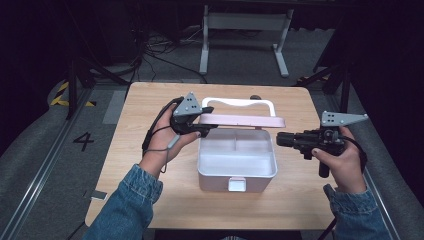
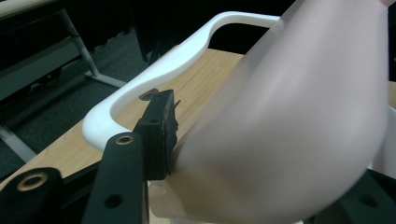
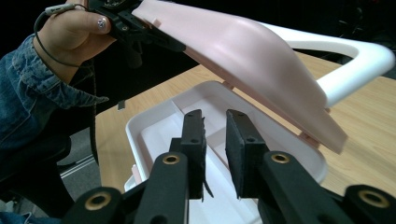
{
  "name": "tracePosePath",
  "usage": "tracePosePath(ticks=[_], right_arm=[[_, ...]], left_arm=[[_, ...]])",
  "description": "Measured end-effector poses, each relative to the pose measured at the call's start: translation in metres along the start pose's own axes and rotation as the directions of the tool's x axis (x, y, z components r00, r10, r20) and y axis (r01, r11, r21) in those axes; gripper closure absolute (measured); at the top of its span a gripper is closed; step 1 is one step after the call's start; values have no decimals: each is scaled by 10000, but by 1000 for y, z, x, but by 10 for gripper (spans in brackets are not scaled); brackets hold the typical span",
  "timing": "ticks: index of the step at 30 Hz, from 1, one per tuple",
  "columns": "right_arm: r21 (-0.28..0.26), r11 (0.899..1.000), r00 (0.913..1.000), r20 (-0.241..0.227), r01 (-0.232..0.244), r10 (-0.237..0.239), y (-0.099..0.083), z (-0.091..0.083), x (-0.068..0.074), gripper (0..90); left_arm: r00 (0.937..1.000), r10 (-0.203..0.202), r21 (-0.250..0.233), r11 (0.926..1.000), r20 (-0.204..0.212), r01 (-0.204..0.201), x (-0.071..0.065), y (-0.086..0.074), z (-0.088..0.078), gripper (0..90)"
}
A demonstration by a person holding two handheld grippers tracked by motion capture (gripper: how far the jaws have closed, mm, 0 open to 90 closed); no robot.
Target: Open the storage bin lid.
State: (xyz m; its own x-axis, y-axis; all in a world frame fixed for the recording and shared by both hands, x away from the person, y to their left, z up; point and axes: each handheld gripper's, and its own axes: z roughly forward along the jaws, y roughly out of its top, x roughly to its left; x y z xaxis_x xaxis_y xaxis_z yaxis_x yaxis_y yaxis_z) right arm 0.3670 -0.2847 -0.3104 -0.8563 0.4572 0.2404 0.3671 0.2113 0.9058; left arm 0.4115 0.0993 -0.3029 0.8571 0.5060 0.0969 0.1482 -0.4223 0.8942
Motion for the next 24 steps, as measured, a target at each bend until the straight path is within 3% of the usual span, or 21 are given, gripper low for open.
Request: tracePosePath(ticks=[9, 16, 24], right_arm=[[-223, 9995, 9982, 558, -201, 214, -8, -23, 0, 746], [-334, 9985, 9952, 868, -429, 457, -15, -34, -2, 739], [-390, 9979, 9937, 975, -512, 548, -16, -37, -4, 739]], left_arm=[[9995, -299, -59, 9995, -88, 298, 13, 7, 5, 622], [9991, -405, -137, 9991, -116, 403, 24, 10, 11, 627], [9967, -527, -274, 9983, -626, 511, 35, 13, 21, 618]])
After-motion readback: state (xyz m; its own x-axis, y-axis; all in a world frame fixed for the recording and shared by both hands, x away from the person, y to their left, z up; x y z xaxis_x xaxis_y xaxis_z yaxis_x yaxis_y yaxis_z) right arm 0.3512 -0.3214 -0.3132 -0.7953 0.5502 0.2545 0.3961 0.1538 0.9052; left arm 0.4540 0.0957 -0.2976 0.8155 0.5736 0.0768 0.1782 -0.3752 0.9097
